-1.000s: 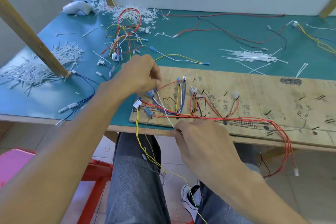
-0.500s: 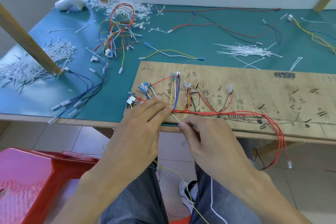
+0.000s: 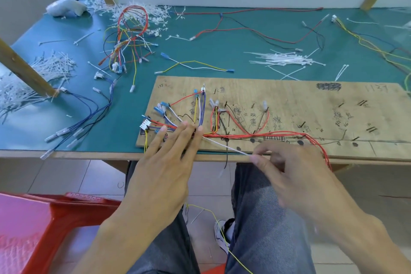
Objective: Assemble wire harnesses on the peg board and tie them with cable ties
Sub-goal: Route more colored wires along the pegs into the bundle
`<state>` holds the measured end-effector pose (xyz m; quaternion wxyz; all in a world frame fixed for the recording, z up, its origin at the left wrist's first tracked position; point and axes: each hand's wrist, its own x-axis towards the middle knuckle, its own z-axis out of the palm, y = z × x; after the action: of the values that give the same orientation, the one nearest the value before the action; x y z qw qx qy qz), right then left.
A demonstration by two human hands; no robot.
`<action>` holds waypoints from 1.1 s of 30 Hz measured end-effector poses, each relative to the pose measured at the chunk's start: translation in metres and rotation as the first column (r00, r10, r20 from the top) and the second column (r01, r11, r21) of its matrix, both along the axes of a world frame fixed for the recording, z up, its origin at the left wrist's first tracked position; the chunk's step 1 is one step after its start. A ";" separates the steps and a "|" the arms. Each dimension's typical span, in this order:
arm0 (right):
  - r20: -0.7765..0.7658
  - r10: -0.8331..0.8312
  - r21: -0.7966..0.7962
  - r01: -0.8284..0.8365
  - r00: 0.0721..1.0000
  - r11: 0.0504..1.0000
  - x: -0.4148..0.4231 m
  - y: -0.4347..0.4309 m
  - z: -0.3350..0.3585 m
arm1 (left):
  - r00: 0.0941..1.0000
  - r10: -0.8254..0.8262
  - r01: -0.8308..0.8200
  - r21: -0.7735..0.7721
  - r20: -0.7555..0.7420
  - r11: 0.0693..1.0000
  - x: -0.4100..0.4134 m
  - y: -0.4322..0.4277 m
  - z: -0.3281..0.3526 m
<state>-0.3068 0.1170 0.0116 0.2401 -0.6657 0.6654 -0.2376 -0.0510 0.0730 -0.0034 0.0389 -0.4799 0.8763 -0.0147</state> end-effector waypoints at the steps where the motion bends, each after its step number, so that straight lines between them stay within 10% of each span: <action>1: -0.022 -0.008 -0.017 0.008 1.000 1.000 -0.010 -0.002 0.001 | 1.000 0.003 -0.003 -0.011 -0.008 1.000 -0.002 0.000 0.001; 21: -0.132 -0.291 -0.083 0.282 0.947 0.956 -0.089 -0.022 0.014 | 0.988 0.035 -0.057 -0.148 -0.149 0.987 -0.008 0.006 -0.019; 33: -0.198 -0.122 -0.175 0.088 0.972 0.981 -0.095 -0.043 0.010 | 0.986 0.014 -0.044 -0.178 -0.165 0.983 -0.007 0.005 -0.025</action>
<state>-0.4021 0.0736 0.0217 0.1004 -0.6681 0.6994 -0.2332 -0.0578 0.0776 -0.0285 -0.0766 -0.4939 0.8644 -0.0543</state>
